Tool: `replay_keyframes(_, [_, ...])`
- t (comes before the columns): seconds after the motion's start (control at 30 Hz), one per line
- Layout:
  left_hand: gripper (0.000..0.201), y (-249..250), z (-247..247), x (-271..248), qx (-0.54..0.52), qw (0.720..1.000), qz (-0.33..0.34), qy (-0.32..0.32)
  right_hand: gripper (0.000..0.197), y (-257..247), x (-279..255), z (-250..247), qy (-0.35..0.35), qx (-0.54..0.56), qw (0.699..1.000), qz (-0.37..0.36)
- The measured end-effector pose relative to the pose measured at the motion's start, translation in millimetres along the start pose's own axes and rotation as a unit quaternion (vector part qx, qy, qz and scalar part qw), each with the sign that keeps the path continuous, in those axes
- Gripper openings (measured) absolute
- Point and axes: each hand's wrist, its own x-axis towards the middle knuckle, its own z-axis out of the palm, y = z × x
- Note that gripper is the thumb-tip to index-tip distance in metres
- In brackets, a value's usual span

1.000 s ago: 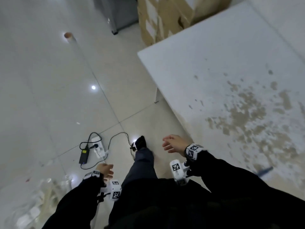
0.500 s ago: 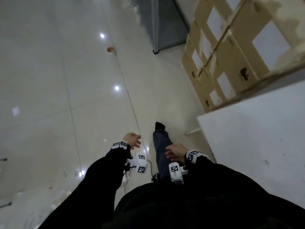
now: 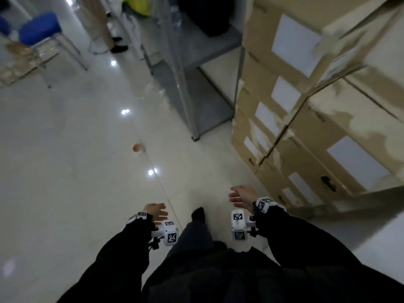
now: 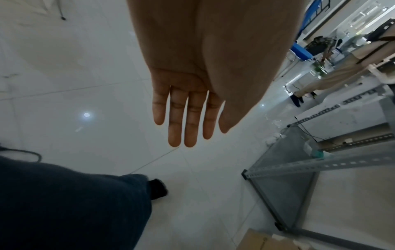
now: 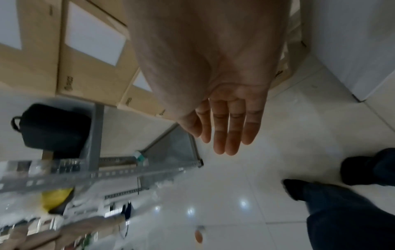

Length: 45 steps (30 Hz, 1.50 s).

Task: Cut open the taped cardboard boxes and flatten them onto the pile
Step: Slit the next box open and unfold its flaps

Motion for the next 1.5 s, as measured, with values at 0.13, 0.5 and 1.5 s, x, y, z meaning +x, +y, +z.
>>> replay_keyframes(0.13, [0.021,101,13,47,0.072,0.996,0.034,-0.034,0.015,-35,42,-28,0.067,0.069,0.995,0.013])
replay_keyframes(0.5, [0.023,399,114,57,0.234,0.897,0.327,-0.181,0.022,-101,55,-84,0.287,0.315,0.905,-0.011])
replay_keyframes(1.5, [0.010,550,119,-102,-0.162,0.758,0.549,-0.313,0.081,-265,-77,-78,0.509,0.400,0.680,-0.344])
